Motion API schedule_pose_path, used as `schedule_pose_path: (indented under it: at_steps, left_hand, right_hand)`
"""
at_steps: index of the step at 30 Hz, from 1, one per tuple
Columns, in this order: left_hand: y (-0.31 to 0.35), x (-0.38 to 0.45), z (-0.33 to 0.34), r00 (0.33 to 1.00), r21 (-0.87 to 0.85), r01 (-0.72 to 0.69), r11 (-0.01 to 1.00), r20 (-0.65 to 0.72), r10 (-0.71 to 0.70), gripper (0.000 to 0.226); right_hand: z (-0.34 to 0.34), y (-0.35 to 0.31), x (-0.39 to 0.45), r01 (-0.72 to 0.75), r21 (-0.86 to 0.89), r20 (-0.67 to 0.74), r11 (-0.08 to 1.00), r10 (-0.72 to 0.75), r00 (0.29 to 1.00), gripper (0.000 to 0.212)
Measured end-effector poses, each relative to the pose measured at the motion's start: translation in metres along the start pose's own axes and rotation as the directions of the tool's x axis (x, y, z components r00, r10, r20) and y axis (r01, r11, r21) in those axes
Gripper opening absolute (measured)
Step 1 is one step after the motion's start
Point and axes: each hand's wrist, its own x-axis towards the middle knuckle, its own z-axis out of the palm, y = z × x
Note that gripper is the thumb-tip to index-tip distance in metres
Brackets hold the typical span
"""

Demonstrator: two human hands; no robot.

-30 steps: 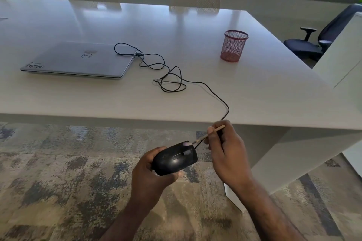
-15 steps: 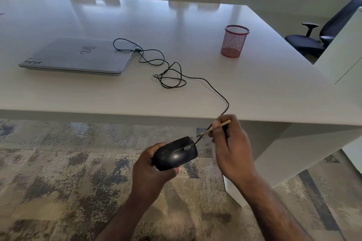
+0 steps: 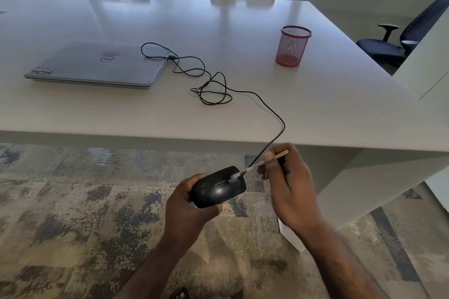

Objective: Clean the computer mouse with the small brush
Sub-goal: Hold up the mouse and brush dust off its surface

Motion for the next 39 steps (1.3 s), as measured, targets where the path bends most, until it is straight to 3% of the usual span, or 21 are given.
schedule_pose_path:
  at_steps: [4,10,13,16,22,27,33,36,39]
  left_hand:
    - [0.003,-0.001,-0.001,1.0,-0.013,-0.001,1.0,0.002,0.001,0.066]
    - [-0.003,-0.001,0.0,1.0,0.002,0.028,1.0,0.011,-0.028,0.071]
    - [0.001,-0.001,0.0,1.0,0.007,0.016,1.0,0.004,-0.016,0.07]
    - [0.002,0.0,-0.001,1.0,0.004,0.019,1.0,0.001,-0.019,0.069]
    - [0.002,0.0,-0.001,0.999,-0.002,0.038,0.999,0.01,-0.038,0.071]
    - [0.003,0.0,-0.002,0.999,0.0,0.041,0.999,0.011,-0.041,0.071]
    - [0.005,-0.001,-0.001,1.0,-0.013,0.031,0.999,0.005,-0.031,0.066]
    - [0.005,0.0,-0.001,1.0,-0.015,0.03,0.999,-0.005,-0.03,0.066]
    - [0.001,0.001,-0.003,0.999,-0.008,0.037,0.999,-0.005,-0.037,0.07]
  right_hand:
    - [-0.002,0.006,-0.003,0.008,-0.148,0.023,0.989,-0.005,1.0,0.014]
    - [-0.001,-0.001,-0.005,0.005,0.058,-0.021,0.998,-0.004,1.0,0.015]
    - [0.003,0.002,-0.009,0.034,-0.056,0.056,0.998,-0.031,0.998,0.014]
    - [-0.001,0.007,-0.008,0.042,-0.175,0.035,0.984,-0.036,0.999,0.012]
    - [0.0,0.0,-0.008,0.025,0.046,-0.003,0.999,-0.025,1.0,0.016]
    - [0.003,0.007,-0.011,0.048,-0.092,0.021,0.995,-0.046,0.999,0.014]
    - [0.0,0.004,-0.008,0.031,0.033,-0.017,0.999,-0.03,0.999,0.018]
    - [0.002,0.008,-0.012,0.073,-0.076,0.057,0.994,-0.068,0.996,0.013]
    - [-0.002,0.009,-0.012,0.084,-0.114,0.04,0.99,-0.08,0.996,0.014]
